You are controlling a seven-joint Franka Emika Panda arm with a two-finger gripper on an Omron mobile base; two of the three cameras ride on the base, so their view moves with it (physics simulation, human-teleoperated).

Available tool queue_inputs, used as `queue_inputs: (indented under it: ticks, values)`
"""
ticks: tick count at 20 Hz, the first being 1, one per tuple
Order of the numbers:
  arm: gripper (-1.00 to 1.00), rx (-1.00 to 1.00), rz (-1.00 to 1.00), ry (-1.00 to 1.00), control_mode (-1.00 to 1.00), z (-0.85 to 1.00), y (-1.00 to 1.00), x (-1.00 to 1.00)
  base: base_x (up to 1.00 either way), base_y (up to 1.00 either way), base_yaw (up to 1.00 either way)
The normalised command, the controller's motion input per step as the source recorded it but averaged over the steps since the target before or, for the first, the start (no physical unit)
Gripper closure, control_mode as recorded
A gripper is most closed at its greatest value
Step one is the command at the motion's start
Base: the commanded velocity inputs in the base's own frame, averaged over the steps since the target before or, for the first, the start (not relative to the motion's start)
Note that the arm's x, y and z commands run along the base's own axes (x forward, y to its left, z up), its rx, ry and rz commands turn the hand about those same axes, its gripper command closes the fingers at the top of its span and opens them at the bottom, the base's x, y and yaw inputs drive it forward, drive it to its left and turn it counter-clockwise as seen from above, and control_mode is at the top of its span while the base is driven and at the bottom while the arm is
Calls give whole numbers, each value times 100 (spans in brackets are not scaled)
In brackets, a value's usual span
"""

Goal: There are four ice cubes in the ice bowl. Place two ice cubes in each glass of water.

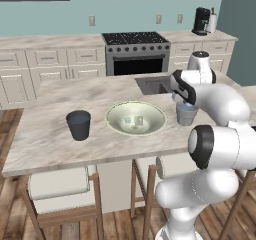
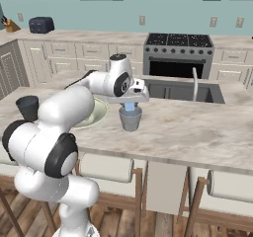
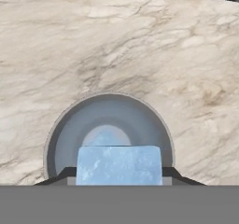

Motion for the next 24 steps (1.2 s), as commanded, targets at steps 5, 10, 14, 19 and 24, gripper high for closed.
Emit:
queue_inputs:
  ticks: [5, 10, 14, 19, 24]
  values:
    - [100, 0, 0, -1, -100, -6, 0, 12, 0, 0, 0]
    - [-100, 0, 0, 0, -100, -2, 0, 17, 0, 0, 0]
    - [-100, 0, 0, 0, -100, 0, 0, 16, 0, 0, 0]
    - [-100, 0, 0, 0, -100, 0, 0, 10, 0, 0, 0]
    - [-100, 0, 0, -1, -100, 7, 0, 8, 0, 0, 0]
